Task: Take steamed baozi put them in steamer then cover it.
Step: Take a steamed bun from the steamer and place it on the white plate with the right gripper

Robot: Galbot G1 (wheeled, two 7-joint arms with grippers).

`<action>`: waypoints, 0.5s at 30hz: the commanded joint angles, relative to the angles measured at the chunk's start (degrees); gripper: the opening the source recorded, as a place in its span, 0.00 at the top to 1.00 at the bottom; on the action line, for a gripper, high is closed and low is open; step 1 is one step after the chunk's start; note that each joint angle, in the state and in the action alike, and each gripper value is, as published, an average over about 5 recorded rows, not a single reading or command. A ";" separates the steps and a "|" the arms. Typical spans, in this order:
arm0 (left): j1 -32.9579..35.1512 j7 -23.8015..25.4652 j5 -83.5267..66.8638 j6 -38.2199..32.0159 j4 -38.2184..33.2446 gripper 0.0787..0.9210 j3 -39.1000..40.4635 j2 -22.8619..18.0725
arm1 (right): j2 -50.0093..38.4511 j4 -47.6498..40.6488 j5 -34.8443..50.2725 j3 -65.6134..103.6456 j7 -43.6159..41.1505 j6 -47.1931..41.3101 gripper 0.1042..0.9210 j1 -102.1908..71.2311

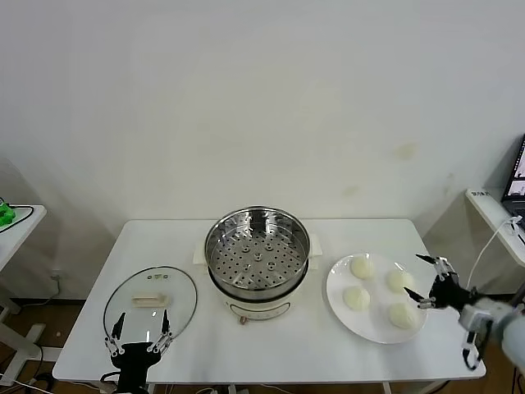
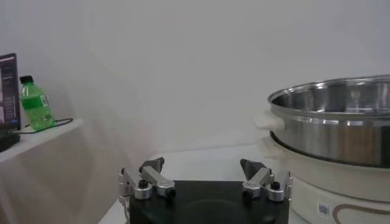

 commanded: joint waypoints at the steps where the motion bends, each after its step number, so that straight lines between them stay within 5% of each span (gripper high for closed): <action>1: 0.46 -0.01 1.26 -0.04 -0.19 0.12 0.07 -0.41 | -11.48 -7.02 -2.05 -19.48 -7.13 4.04 0.12 20.71; 15: -0.92 0.20 2.20 0.01 -0.32 0.12 0.58 -0.93 | -5.53 -18.69 9.12 -55.55 -17.38 -7.35 0.12 48.12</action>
